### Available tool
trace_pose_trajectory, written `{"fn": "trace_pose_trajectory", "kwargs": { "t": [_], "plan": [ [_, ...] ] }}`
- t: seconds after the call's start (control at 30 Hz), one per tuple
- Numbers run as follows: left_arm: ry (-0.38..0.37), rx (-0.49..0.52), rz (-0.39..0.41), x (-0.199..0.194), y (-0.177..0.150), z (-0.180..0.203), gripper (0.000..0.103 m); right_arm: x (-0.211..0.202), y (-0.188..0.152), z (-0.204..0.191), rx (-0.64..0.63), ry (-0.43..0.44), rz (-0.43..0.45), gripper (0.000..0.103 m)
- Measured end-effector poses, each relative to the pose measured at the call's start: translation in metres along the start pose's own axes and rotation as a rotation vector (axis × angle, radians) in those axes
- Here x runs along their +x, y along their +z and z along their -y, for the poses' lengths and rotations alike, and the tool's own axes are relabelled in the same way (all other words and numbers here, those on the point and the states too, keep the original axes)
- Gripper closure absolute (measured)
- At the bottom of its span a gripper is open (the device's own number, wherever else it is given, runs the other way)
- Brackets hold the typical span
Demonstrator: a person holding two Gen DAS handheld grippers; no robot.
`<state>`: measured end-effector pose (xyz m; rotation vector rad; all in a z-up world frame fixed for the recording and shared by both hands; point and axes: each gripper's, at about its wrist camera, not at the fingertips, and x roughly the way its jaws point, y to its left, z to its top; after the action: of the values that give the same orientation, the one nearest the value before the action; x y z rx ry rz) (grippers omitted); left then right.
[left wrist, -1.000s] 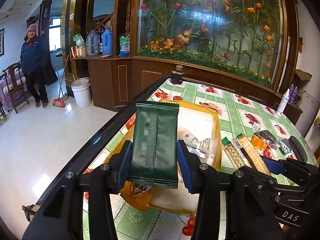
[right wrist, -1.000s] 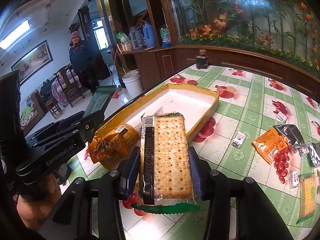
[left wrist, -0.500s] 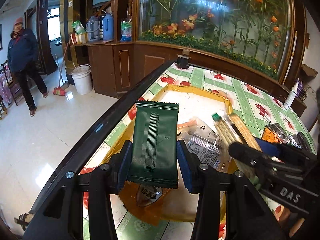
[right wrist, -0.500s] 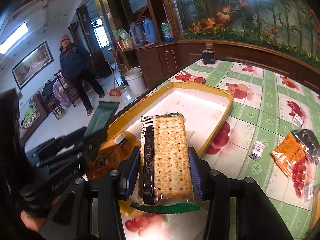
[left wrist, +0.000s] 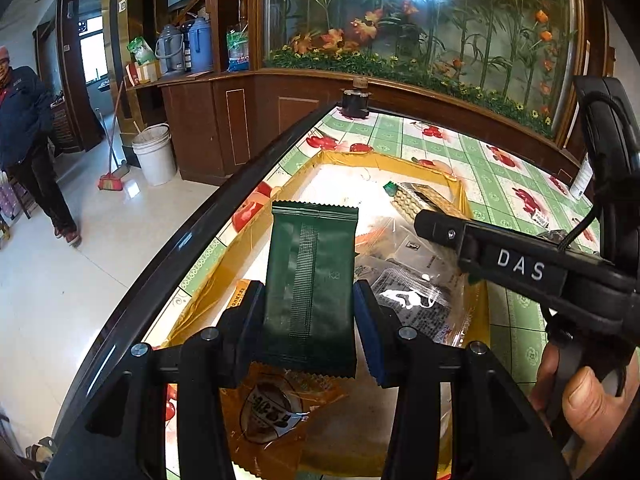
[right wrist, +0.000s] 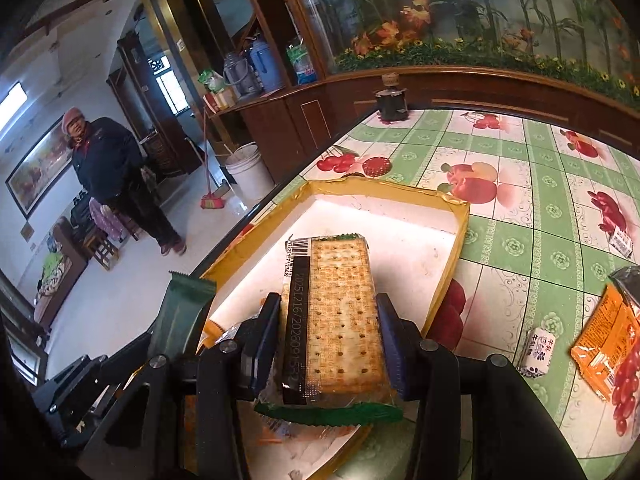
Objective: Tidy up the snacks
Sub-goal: 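Open both tools to drop the packets into the tray, then move both tools back over the remaining snacks on the table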
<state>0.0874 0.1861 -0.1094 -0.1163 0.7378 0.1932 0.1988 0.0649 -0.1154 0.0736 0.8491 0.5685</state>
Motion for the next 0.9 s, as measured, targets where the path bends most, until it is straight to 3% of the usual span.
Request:
{"fn": "trace_pose_trajectory", "kwargs": {
  "t": [0.17, 0.33, 0.47, 0.5, 0.9],
  "plan": [
    [0.019, 0.010, -0.008, 0.006, -0.001, 0.000, 0.060, 0.008, -0.001, 0.002, -0.003, -0.003, -0.003, 0.056],
    [0.024, -0.004, -0.015, 0.007, -0.002, -0.003, 0.058, 0.007, -0.002, 0.003, -0.001, -0.012, -0.003, 0.049],
    [0.043, -0.027, -0.008, 0.002, -0.003, -0.007, 0.034, -0.002, -0.001, 0.008, 0.019, -0.012, 0.018, 0.041],
    [0.044, -0.033, -0.002, 0.000, -0.003, -0.008, 0.033, -0.006, -0.001, 0.009, 0.024, -0.007, 0.022, 0.039],
    [0.057, -0.024, 0.060, -0.032, 0.000, 0.003, 0.029, -0.074, -0.017, 0.020, 0.017, -0.028, 0.094, 0.029]
  ]
}}
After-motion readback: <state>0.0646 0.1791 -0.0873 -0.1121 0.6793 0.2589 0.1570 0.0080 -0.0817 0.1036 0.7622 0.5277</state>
